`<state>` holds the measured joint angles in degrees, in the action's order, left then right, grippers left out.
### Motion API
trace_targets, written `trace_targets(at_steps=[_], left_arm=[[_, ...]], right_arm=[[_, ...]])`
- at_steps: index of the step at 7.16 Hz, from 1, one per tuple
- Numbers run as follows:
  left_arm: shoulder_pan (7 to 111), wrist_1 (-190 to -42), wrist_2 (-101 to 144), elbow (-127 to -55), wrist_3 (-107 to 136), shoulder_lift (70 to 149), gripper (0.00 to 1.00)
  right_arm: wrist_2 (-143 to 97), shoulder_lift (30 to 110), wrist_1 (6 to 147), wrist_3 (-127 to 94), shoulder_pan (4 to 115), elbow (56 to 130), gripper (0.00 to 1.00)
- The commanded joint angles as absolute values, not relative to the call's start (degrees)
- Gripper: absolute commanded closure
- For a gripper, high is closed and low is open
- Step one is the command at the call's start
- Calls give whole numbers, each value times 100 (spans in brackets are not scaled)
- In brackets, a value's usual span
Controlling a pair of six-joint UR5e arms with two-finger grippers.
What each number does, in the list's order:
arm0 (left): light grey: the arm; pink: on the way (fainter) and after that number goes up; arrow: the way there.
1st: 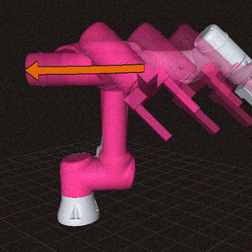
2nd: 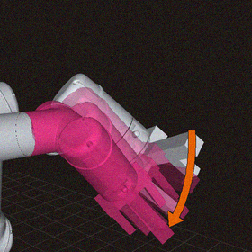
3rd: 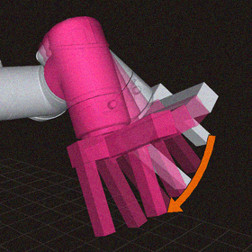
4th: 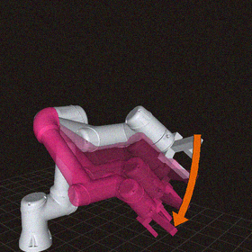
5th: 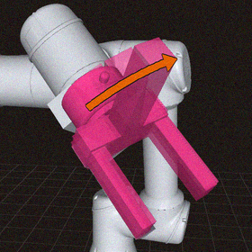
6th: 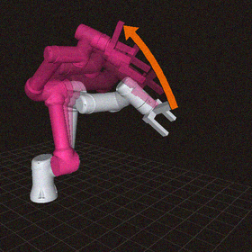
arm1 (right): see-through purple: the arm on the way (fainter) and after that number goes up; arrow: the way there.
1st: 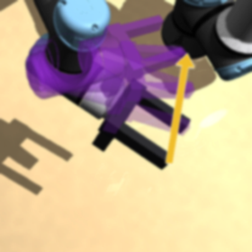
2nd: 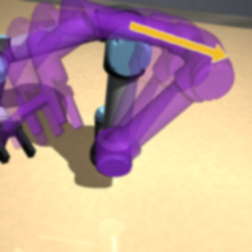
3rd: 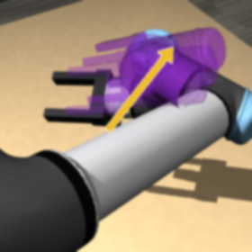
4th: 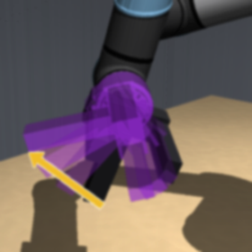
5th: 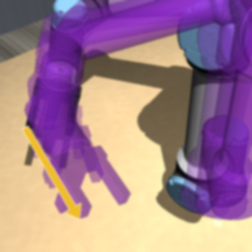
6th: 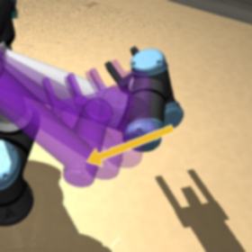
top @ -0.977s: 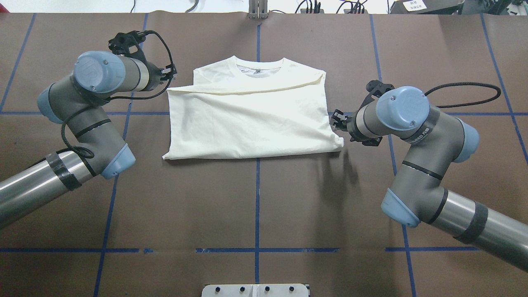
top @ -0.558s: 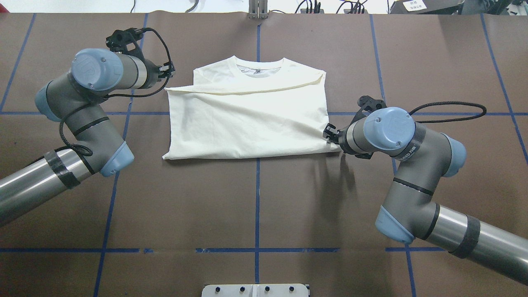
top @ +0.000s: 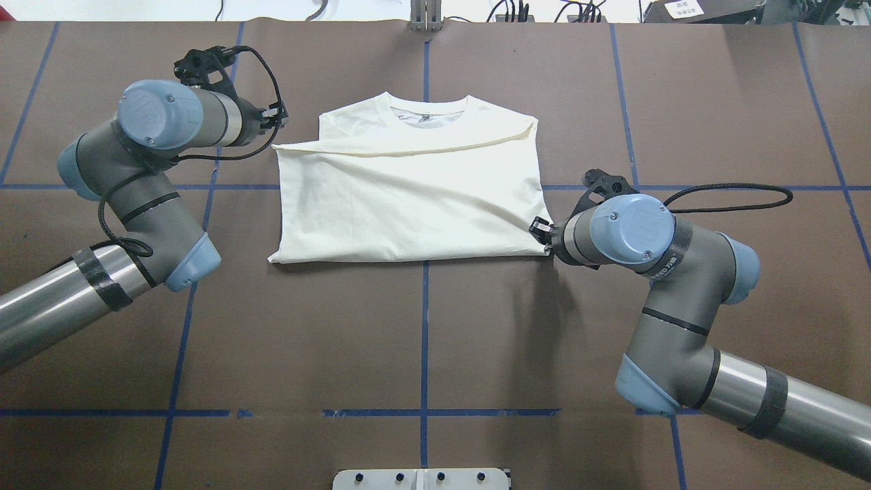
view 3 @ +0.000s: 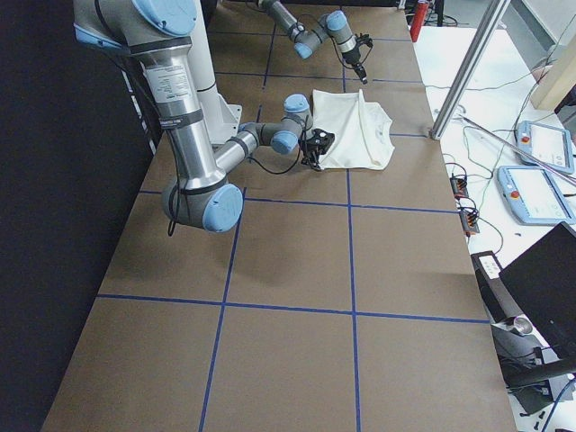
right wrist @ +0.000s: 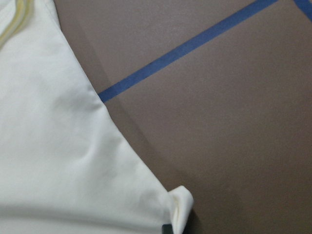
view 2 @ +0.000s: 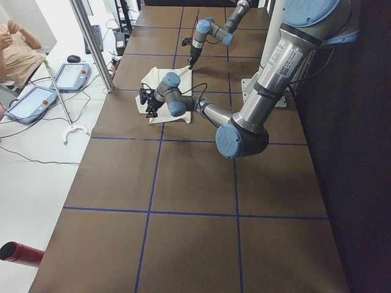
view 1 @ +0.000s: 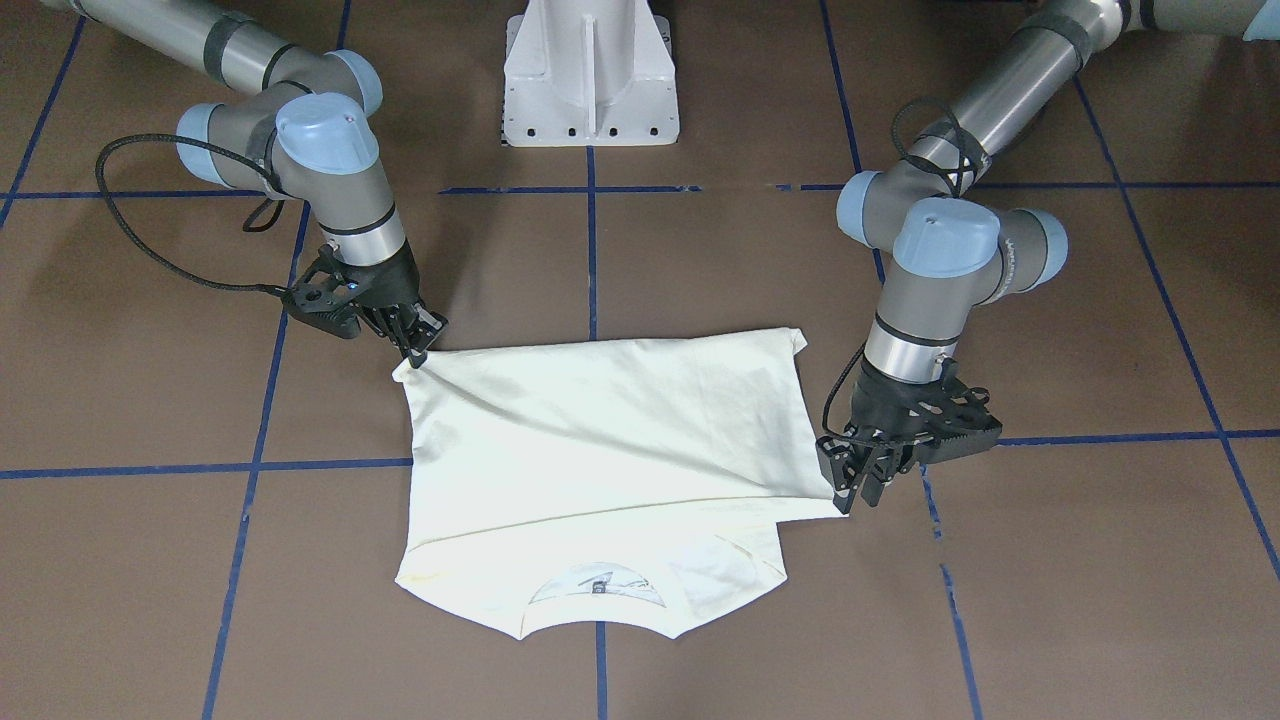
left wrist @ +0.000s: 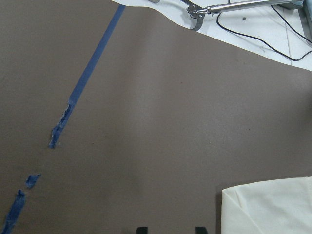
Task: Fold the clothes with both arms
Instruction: 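Grasp the folded shirt's corner with the right gripper and drag it nearer, then release the shirt and bring both grippers to its opposite edges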
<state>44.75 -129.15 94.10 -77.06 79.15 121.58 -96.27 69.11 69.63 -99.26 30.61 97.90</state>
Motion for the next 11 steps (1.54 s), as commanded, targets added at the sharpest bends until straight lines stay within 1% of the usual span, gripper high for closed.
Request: trace_targets(at_steps=[1,2,3,4,5,7,8,9,10,11], left_arm=[[4474,-12964,9413,-7681,7928,12190,56],[4474,-12973,9448,-7725,7936,12217,56],[4474,-12964,9509,-7961,7928,12173,58],[4465,-12973,9901,-8259,7954,12095,58],[4421,-13016,10123,-8471,8015,12015,57],[4281,-12964,10560,-9338,8688,11857,59],[4254,-12912,10904,-9743,9171,11839,57],[4071,-12807,11203,-10295,9506,11587,56],[3843,-12788,11258,-10692,9997,11349,45],[3458,-12501,11215,-10835,10263,11216,41]], right_arm=[[-10121,7587,6996,-9923,3076,10950,100],[-10804,8473,6970,-9923,3076,12048,100],[-11472,8882,6961,-9958,3007,12563,100],[-12079,9016,6961,-10306,2797,12725,100],[-12224,9035,6970,-10484,2264,12761,100],[-12173,9062,6961,-10477,1499,12753,100],[-11442,9079,6978,-10494,1129,12762,1],[-10930,9079,7022,-10503,881,12744,0],[-10847,9079,7022,-10520,1096,12735,0],[-10854,9097,7014,-10529,1742,12779,0]])
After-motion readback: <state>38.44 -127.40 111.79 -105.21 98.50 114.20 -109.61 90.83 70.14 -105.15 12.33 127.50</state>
